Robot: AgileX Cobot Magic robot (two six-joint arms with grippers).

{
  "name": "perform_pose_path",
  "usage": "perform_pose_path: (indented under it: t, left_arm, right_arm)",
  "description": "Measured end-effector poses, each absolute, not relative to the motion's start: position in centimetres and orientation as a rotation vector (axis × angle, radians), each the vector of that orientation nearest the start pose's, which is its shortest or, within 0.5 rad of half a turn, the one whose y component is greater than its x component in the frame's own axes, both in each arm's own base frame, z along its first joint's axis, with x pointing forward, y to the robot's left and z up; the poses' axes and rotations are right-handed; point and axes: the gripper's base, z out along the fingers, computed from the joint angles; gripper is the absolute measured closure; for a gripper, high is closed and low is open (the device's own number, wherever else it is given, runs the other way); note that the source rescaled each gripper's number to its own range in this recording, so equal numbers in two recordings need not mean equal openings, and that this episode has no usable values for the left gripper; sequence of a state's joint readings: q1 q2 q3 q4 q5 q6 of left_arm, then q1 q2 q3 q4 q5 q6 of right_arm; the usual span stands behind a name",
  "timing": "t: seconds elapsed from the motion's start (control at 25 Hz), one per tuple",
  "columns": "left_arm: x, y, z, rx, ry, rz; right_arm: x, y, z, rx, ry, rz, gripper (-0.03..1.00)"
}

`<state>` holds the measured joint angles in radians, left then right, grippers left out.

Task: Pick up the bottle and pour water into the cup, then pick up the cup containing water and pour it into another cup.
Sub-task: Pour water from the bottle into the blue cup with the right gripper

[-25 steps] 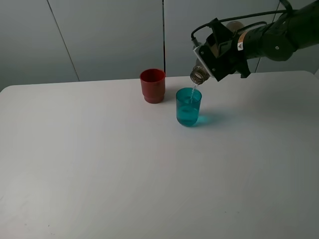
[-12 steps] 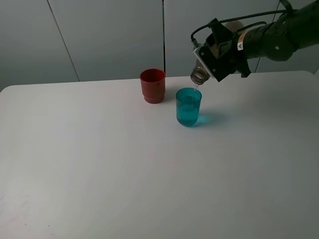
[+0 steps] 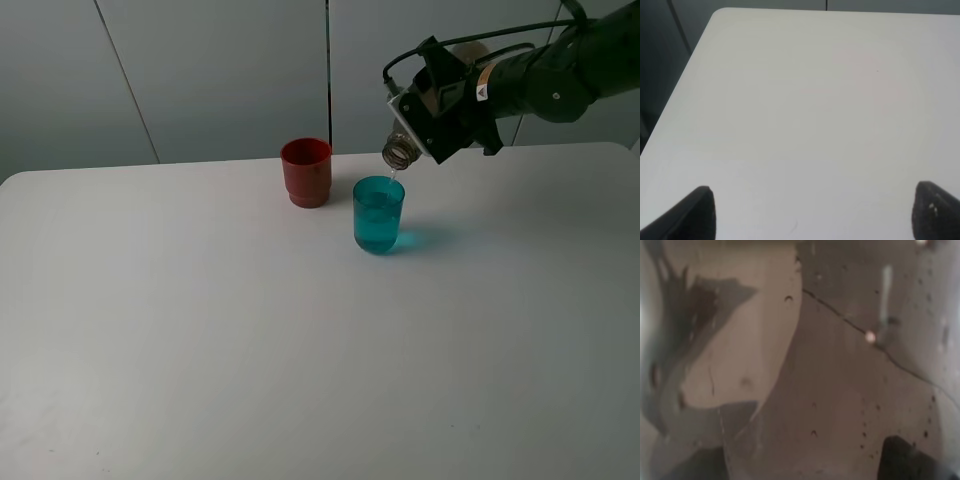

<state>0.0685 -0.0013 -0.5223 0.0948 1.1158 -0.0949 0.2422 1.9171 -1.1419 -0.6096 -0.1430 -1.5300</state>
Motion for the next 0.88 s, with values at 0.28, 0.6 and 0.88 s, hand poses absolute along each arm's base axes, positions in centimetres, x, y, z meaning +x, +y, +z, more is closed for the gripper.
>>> perform_pose_path:
  t: [0.28,0.6,0.88]
  left_arm:
    - [-1.08,0.7,27.93,-0.178,2.066,0.098]
    - [-1.08,0.7,27.93,-0.178,2.066,0.098]
    - [-1.08,0.7,27.93,-0.178,2.066,0.098]
  right_arm:
    - [40.23,10.71,18.44,-2.167,0.815,-0.972,0.96]
    - [40.23,10.71,18.44,-2.167,0.815,-0.972,0.96]
    - [40.23,10.71,18.44,-2.167,0.815,-0.972,0.96]
